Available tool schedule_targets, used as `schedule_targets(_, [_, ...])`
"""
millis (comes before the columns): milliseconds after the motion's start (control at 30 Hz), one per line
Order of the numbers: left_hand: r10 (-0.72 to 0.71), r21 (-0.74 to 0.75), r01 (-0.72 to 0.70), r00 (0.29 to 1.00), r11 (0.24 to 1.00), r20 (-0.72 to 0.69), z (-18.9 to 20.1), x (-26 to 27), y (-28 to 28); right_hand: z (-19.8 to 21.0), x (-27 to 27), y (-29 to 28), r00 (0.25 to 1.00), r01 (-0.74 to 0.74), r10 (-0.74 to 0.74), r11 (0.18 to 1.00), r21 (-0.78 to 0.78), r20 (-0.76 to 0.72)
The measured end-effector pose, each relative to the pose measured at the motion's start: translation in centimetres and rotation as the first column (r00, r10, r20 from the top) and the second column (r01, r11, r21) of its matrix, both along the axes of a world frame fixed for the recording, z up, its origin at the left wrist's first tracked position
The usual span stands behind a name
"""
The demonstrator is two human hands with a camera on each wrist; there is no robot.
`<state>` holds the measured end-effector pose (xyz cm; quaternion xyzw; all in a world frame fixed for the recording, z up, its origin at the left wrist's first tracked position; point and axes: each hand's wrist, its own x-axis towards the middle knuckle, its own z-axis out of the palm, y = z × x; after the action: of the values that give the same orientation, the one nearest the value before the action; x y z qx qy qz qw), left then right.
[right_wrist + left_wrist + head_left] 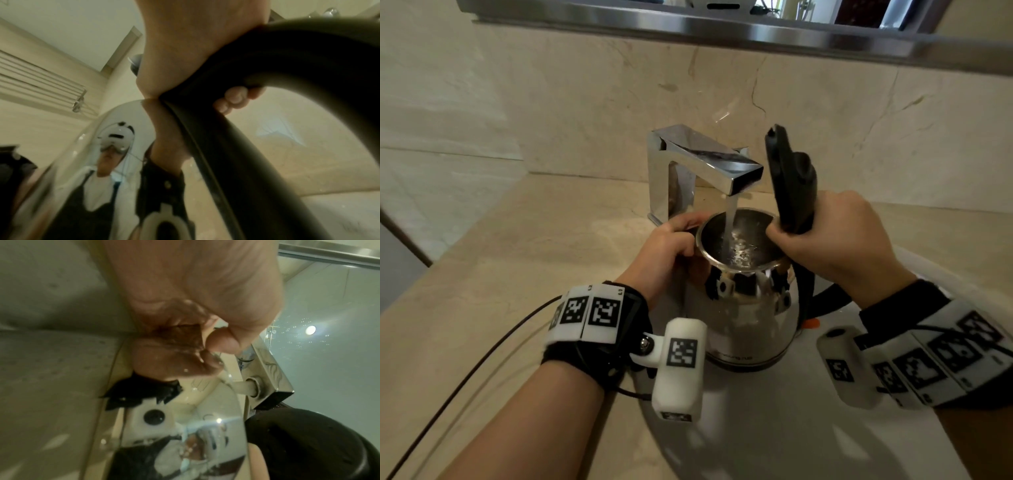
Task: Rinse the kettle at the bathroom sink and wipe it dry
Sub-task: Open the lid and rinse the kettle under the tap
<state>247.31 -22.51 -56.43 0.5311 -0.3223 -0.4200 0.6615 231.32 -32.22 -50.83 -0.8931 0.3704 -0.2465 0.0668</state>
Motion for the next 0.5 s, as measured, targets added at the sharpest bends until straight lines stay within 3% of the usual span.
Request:
schedule_targets(100, [0.012, 0.004, -0.012, 1.000, 1.000, -0.015, 0.0, 0.1, -0.1, -0.6, -0.1, 0.0, 0.999, -0.007, 0.006, 0.999, 0.032, 0.050])
schedule_targets(367, [-0.078, -0.152, 0.034, 0.952, 0.988, -0.297, 0.1, 0.1, 0.0, -0.1, -1.2, -0.7, 0.989, -0.071, 0.070, 0.997, -0.003, 0.130])
schedule_targets(500, [-0.108, -0.152, 0.065, 0.951, 0.986, -0.291, 0.3, 0.2, 0.0, 0.5, -1.7, -0.9, 0.987, -0.075, 0.081, 0.996, -0.051, 0.141])
